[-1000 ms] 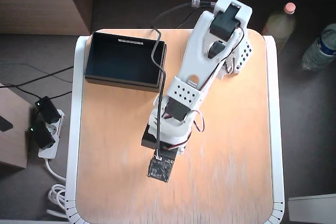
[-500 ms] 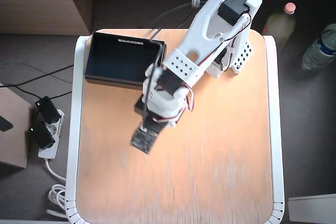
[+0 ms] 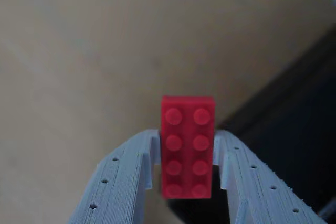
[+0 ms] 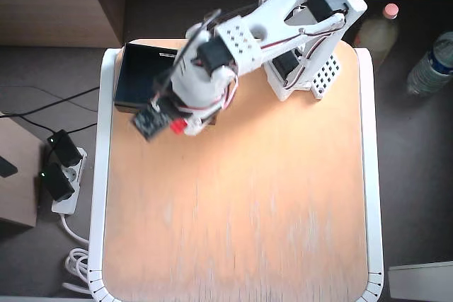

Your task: Grasp a lego block and put it in the bin.

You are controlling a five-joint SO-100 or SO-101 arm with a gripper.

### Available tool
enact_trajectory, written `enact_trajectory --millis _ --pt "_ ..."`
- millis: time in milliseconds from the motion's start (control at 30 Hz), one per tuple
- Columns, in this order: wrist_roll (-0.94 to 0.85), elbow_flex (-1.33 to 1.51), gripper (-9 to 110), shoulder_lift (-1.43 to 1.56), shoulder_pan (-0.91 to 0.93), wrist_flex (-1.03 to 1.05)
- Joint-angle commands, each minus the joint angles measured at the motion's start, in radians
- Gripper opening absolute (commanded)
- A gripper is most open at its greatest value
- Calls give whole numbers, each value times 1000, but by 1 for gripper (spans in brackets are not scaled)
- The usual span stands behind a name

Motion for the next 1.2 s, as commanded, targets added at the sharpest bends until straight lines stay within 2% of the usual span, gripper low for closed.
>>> enact_trajectory --millis 0,500,733,1167 --pt "-15 -143 0 107 97 23" --pt "26 15 0 114 302 35" --pt "32 245 0 156 342 -152" --pt "23 353 0 156 399 -336"
